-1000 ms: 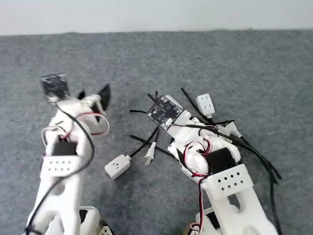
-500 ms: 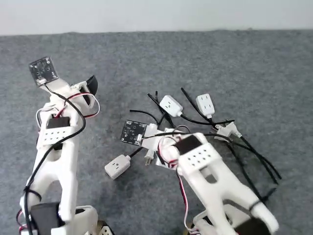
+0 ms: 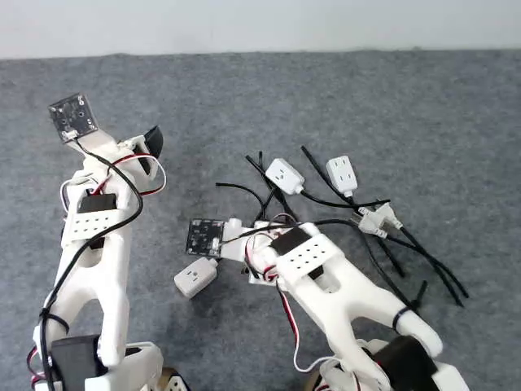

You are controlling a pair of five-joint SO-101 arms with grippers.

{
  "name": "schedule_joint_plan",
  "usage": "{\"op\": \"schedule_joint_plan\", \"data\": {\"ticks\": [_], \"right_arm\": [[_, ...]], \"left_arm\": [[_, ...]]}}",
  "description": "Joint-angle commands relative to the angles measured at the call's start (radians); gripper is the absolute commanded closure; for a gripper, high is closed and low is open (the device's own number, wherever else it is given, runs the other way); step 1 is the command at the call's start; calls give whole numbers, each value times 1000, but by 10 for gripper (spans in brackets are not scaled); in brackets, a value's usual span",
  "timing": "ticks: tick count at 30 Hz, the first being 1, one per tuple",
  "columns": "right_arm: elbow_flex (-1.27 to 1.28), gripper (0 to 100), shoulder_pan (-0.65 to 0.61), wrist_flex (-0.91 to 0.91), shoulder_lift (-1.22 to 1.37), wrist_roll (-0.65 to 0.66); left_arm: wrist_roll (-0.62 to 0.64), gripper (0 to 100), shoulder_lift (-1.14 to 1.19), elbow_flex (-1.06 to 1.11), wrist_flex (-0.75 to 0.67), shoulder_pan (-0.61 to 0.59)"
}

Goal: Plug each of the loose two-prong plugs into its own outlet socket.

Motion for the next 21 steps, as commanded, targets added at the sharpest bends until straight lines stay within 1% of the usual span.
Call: {"op": "schedule_joint_plan", "data": {"ticks": [1,6,11,21], "right_arm": [[-12,757,-24,-47,28,14],[-14,757,-31,-96,110,11],[-68,757,-28,-87,139,-48],[-112,757,-70,-59,202,-60]], "left_arm": [[-17,732,-5,-58,12,2],[-17,732,-3,-50,-12,2],[-18,732,-3,-50,-14,2],[-18,732,-3,-50,-14,3]]}}
